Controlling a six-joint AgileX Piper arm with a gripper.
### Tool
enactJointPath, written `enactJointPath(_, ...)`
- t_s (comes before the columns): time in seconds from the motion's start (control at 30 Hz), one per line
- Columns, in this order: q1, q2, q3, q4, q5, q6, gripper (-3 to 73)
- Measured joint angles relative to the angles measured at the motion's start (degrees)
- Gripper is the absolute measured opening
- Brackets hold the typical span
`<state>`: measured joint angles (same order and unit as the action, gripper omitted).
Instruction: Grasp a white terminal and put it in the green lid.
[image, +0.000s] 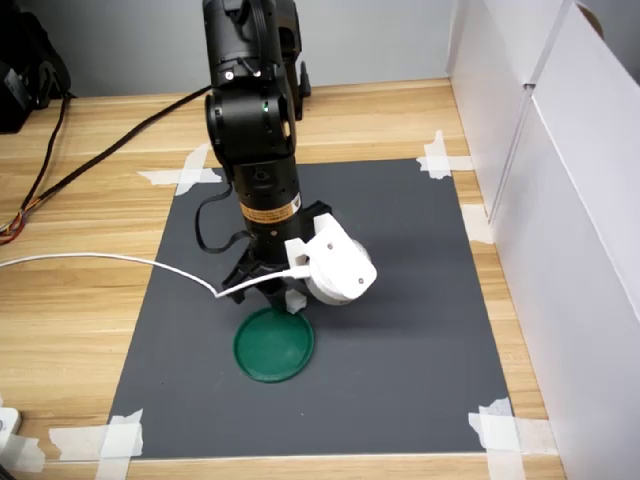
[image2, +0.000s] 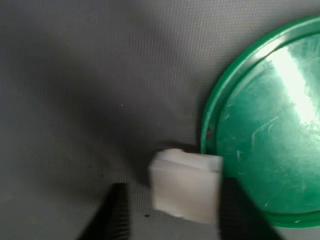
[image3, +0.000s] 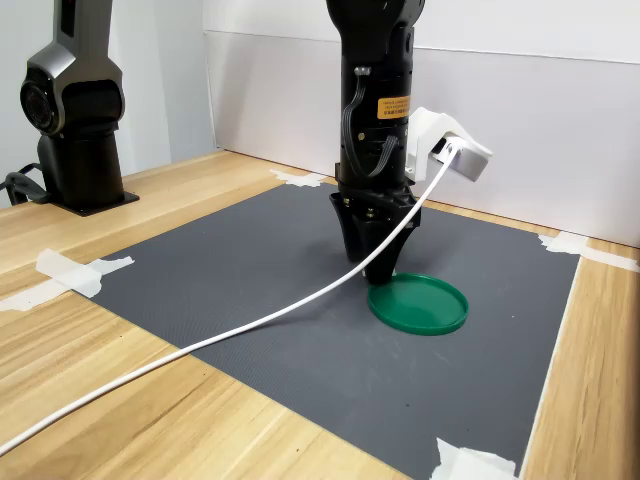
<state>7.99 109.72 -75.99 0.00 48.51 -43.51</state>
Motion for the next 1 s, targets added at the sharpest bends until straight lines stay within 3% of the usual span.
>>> enactJointPath(0.07, 0.00, 0.00, 0.00, 0.00, 0.00, 0.14, 30.1)
enactJointPath(0.13, 0.00, 0.00, 0.00, 0.00, 0.00, 0.21, 27.0)
enactJointPath(0.47, -0.06, -3.62, -0.04, 0.00, 0.35, 0.37, 27.0)
enactJointPath(0.8, -1.62, -6.23, -11.42, 5.70, 8.66, 0.42, 27.0)
enactJointPath(1.0, -2.06, -2.32, -16.70, 3.31, 10.79, 0.54, 27.0)
